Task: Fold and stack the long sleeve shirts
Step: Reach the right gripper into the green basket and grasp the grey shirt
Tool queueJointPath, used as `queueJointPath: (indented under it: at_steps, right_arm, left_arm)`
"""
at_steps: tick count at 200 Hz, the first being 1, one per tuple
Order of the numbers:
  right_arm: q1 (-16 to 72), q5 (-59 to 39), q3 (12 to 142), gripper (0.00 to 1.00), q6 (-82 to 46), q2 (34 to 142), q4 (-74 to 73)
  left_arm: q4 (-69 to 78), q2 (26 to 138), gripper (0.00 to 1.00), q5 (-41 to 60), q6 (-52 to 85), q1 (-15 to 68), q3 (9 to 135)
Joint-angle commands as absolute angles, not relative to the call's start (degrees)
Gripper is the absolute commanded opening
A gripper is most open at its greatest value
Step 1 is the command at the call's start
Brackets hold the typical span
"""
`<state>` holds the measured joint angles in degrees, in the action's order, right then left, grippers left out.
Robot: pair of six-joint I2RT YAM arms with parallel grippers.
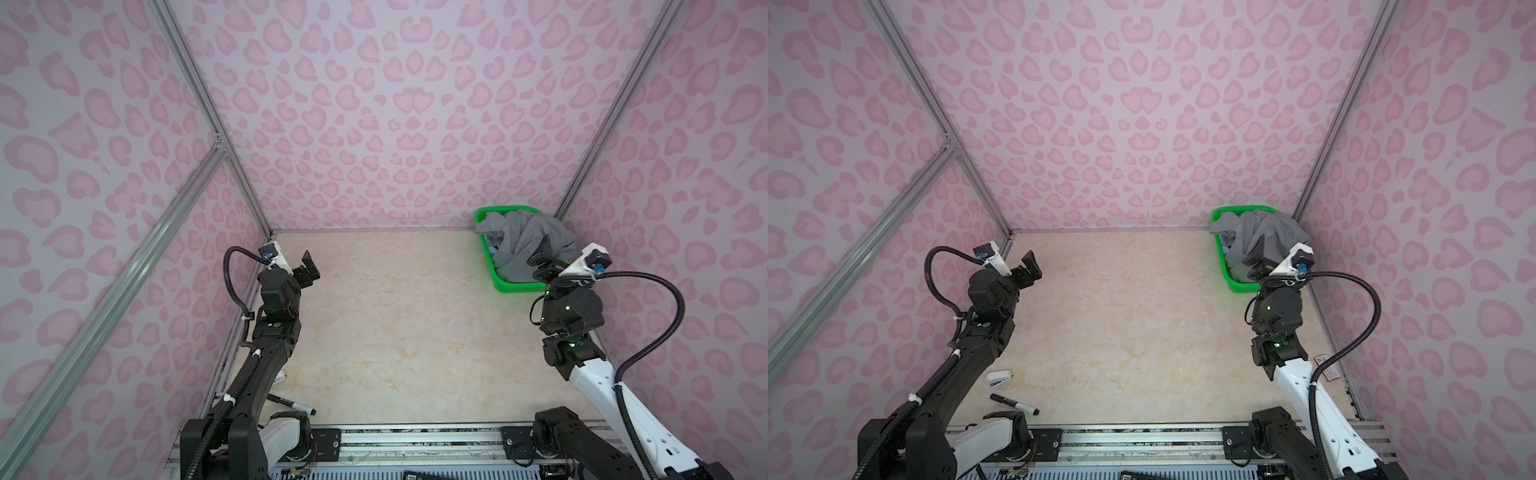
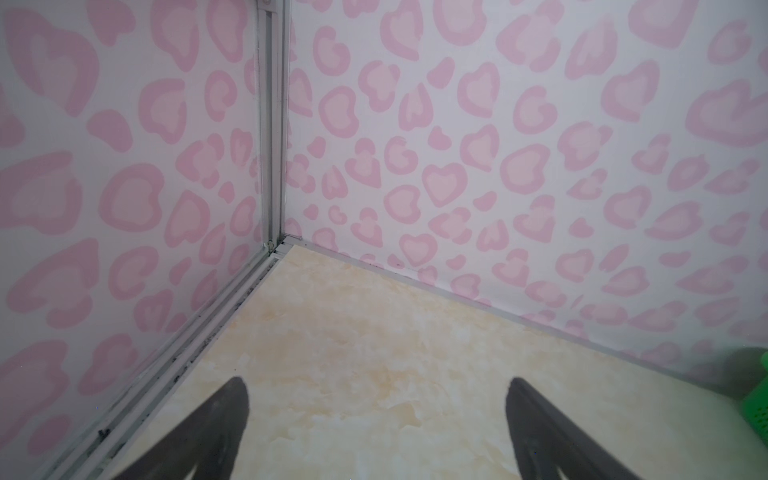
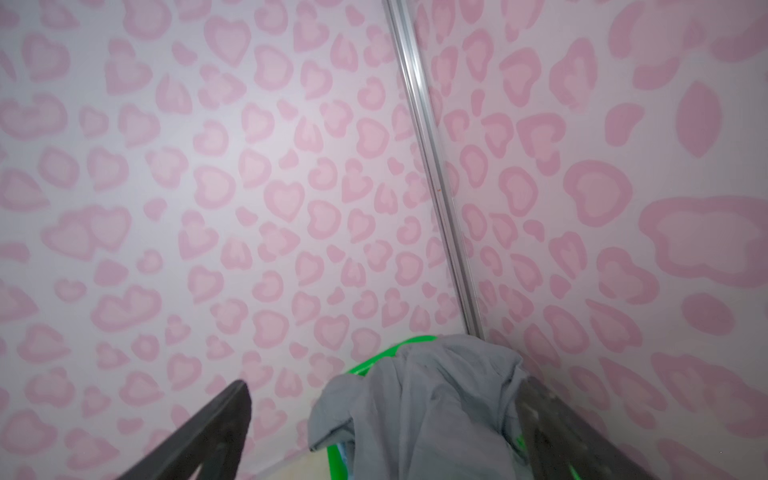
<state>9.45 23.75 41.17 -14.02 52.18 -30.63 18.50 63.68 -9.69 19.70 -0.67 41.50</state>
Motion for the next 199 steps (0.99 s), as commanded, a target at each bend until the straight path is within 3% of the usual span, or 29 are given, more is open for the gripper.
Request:
queueJointPath:
  at_steps: [1,17,46,133,176,199]
  right_arm:
    - [8.47,15.65,50.83,1.0,-18.49,57.11,-8.77]
    - [9.18,18.18,56.69,1.0,-17.54,62.76,-0.98]
    - [9.04,19.4,66.68,1.0,-17.56,73.64,9.7]
    - [4.4,19.59,98.78,0.92,-20.15,108.35,27.8]
    - [3.05,14.57,105.43,0.73,-20.23,117.51,30.28]
    - [1.35,6.11,108.12,0.48,-20.04,120.4,31.62]
  left_arm:
    - [3.86,61.2,0.97,-9.36,41.62,-3.04,46.02]
    - [6.48,61.06,0.97,4.65,41.12,-6.28,46.86]
    - [0.1,64.38,0.97,13.31,41.27,-6.12,51.29]
    - [-22.66,58.29,0.97,5.36,31.56,0.25,50.87]
    - [-22.31,52.36,0.97,3.74,30.77,1.21,46.64]
    - [-22.19,52.12,0.97,4.7,30.65,1.38,47.18]
